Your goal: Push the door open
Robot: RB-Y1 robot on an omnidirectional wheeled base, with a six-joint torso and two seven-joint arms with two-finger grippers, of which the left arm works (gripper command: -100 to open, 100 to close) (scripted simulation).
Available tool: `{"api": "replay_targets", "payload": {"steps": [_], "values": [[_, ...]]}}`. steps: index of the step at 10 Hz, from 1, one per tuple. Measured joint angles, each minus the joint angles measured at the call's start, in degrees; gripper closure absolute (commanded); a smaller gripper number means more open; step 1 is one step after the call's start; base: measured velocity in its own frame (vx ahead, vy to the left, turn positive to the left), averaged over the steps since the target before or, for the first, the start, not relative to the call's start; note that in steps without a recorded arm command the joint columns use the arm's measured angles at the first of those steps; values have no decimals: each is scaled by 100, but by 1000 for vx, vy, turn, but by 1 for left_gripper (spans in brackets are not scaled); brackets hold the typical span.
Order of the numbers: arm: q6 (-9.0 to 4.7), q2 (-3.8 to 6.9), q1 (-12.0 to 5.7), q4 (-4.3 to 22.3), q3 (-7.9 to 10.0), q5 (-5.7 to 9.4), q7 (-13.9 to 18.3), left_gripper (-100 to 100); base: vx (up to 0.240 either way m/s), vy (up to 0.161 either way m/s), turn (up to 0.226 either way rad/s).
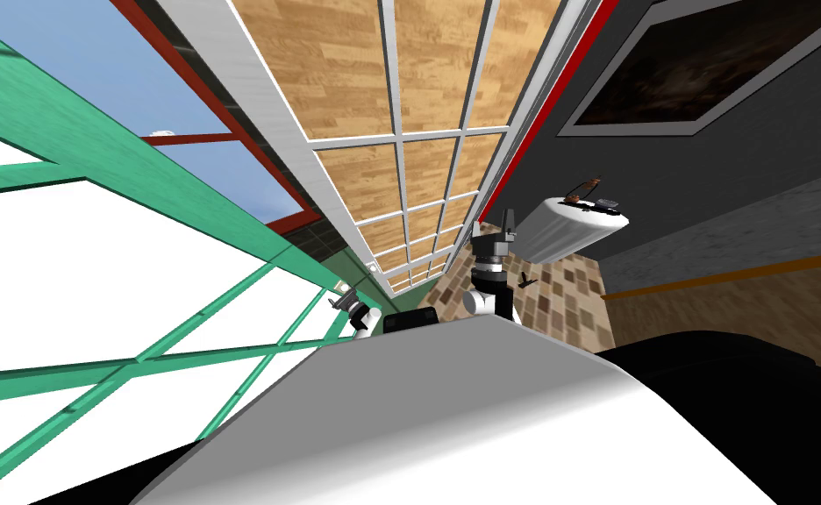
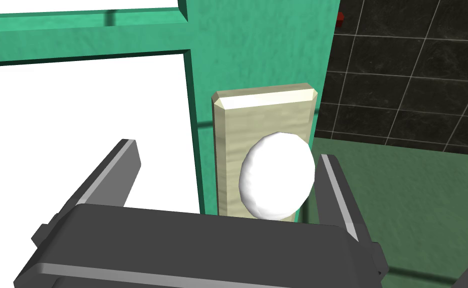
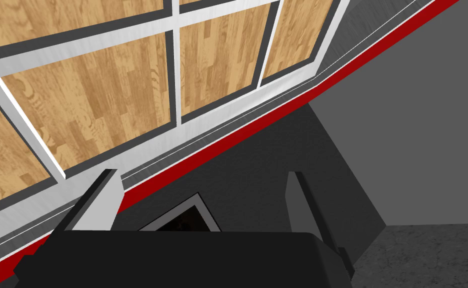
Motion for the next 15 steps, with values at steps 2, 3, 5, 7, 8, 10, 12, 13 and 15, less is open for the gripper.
{"api": "replay_targets", "payload": {"steps": [2,3,5,7,8,10,12,13,15], "values": [[63,-28,133,-308,22,22,-156,100,2,10,5],[127,-18,162,-414,37,41,-220,100,7,1,-4],[68,-3,108,-282,85,59,-161,100,2,39,-80],[31,-10,74,-253,137,89,-181,100,18,21,2],[38,-8,109,-316,138,91,-196,100,0,0,0],[-32,13,43,-165,136,77,-109,100,15,15,-62],[-82,31,25,-94,284,160,-100,100,13,69,-121],[-134,6,20,-125,335,180,-153,100,4,37,14],[-198,30,-39,-64,364,189,-128,100,11,5,-2]]}}
